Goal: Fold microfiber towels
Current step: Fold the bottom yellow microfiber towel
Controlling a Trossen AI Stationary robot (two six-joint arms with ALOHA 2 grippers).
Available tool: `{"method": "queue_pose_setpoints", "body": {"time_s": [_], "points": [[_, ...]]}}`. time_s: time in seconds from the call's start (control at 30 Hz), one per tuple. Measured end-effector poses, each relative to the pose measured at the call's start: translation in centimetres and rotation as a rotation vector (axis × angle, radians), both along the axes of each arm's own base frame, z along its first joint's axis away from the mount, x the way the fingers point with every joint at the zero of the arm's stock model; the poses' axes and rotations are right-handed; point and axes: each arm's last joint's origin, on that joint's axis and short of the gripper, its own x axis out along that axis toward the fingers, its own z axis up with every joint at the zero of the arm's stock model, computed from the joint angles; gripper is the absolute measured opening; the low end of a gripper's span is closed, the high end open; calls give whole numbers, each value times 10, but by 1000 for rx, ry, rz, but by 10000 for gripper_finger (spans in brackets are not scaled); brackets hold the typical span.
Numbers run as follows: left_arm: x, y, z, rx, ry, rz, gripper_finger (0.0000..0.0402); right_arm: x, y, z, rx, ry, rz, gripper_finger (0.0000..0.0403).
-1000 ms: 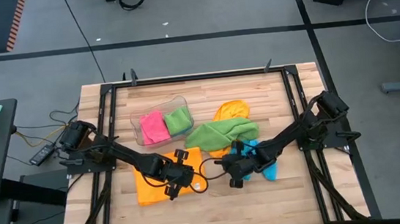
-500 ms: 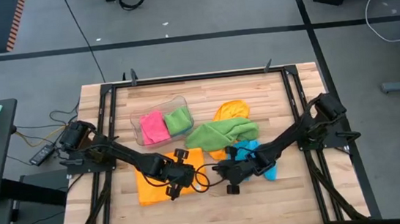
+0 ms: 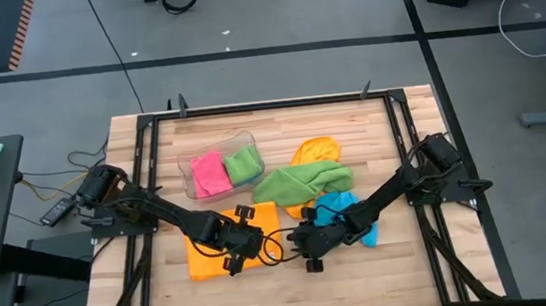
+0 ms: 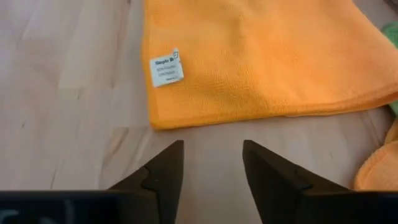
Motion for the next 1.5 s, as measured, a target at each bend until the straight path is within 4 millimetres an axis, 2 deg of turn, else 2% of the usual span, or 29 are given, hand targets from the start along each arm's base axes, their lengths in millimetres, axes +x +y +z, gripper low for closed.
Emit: {"method": "queue_pose_setpoints", "body": {"time_s": [0.17,0.37,0.47,0.63,0.97,1.5], "points": [[4,-15,4,-73,-89,-32,74,-2,-7,-4,-119,45,-8,186],[1,-34,7,-116,-149,-51,149,0,-15,-2,-153,30,-58,186],[-2,-40,8,-83,-187,-39,187,1,-15,-1,-159,21,-66,186],[0,-52,0,-45,-238,-31,226,0,-14,-1,-154,19,-69,186],[-2,-69,-19,29,-266,-52,230,1,-14,-1,-142,10,-77,186],[2,-77,-51,182,-279,-73,231,2,-14,0,-136,-2,-78,186]]}}
